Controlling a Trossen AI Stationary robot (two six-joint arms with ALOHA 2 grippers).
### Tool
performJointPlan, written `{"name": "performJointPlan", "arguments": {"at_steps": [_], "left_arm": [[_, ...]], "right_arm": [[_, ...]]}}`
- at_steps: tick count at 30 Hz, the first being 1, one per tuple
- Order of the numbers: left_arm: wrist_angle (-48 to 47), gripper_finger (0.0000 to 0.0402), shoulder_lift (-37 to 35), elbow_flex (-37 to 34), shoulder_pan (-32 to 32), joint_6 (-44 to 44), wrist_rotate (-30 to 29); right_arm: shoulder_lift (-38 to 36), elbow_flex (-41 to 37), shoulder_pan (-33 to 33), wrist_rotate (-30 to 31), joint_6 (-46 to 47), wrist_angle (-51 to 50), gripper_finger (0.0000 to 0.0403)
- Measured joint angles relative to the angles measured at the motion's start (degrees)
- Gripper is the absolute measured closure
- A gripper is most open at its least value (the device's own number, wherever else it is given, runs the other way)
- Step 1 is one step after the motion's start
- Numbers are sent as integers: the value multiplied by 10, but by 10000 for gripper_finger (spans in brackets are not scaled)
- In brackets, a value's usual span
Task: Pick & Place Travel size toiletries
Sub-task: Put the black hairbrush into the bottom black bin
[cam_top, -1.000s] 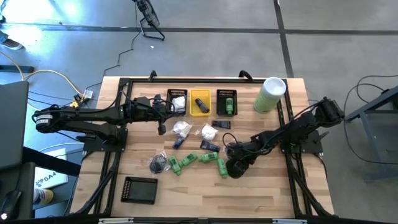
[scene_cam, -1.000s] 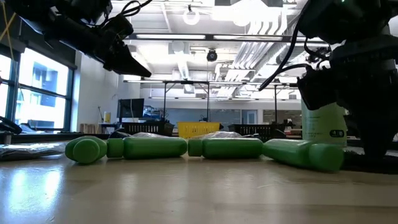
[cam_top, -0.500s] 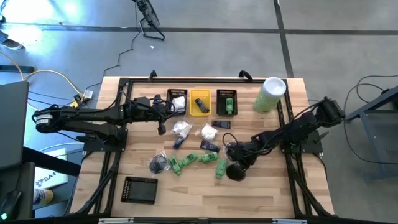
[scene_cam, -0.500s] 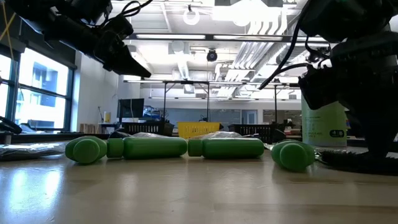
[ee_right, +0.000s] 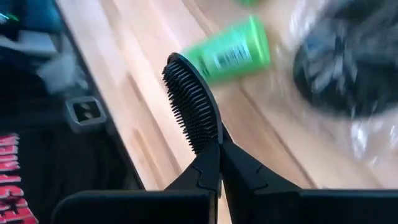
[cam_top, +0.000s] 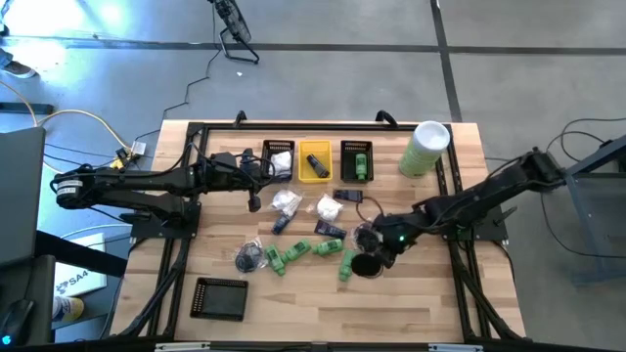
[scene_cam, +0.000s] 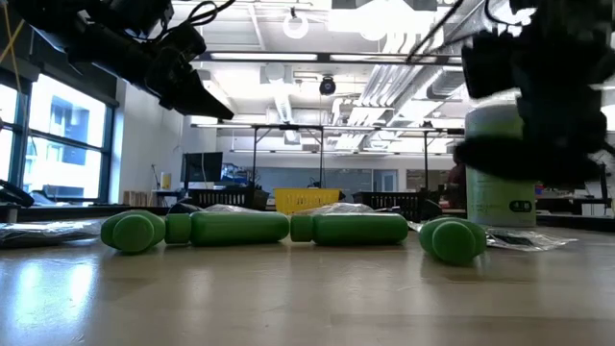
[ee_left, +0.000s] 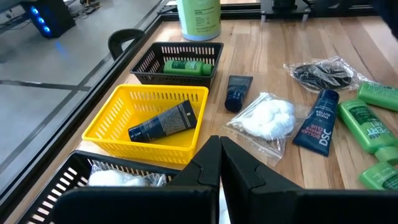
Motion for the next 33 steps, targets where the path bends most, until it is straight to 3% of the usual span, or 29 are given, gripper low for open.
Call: {"name": "performJointPlan", "arguments": {"at_steps": [6, 12, 21, 33], "left_arm": [[0, 401, 0, 0, 0, 0, 0], [-1, 401, 0, 0, 0, 0, 0], [6, 401, 0, 0, 0, 0, -1], [42, 401, 1, 0, 0, 10, -24]], "right_arm": [[-67, 0, 0, 122, -58, 3, 400], [-86, 1, -12, 223, -128, 3, 400], [-86, 1, -62, 307, -222, 20, 400], [-86, 1, -142, 373, -435, 187, 400]]}}
